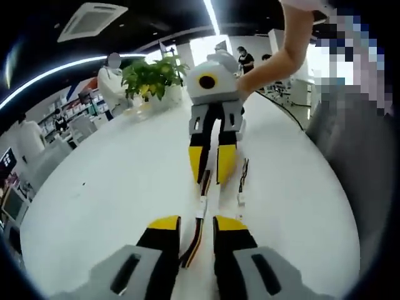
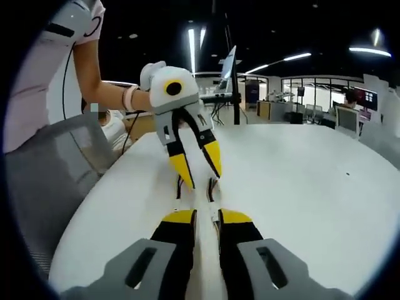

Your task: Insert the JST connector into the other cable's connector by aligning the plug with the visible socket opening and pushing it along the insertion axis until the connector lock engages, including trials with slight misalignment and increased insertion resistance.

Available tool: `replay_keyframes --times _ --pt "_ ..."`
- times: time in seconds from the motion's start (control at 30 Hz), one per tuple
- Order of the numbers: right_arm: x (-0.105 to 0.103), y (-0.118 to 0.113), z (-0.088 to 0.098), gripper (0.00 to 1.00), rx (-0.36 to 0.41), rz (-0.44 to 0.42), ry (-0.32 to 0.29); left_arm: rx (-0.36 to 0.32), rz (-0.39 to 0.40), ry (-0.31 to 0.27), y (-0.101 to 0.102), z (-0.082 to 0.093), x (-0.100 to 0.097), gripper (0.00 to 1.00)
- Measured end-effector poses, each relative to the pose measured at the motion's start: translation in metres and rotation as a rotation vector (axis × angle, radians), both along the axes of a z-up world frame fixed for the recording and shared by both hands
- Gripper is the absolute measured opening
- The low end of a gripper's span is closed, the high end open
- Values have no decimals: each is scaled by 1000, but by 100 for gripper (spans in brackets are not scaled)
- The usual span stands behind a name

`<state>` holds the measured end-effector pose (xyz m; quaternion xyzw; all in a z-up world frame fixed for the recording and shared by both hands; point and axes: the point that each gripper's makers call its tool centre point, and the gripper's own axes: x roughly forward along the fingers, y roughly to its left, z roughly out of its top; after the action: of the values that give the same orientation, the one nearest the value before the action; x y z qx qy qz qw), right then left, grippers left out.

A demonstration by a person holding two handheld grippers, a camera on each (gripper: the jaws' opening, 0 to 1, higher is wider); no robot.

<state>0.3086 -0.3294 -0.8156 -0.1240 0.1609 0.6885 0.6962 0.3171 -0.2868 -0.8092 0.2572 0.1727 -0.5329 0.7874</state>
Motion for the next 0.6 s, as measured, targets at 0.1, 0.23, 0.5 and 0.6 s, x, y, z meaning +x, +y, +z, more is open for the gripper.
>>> replay_keyframes --times 0.1,0.23,0.5,0.6 --pt "-11 -2 -3 12 -16 19 -3 -16 6 2 0 2 -8 15" --pt "-26 -3 -11 7 -45 46 2 -21 1 32 -2 -6 -19 16" --pt "-34 -3 -25 7 -99 62 -26 -7 6 81 -2 -28 -30 17" --pt "-32 -4 -27 7 -95 46 -20 -9 4 90 -4 -31 -31 17"
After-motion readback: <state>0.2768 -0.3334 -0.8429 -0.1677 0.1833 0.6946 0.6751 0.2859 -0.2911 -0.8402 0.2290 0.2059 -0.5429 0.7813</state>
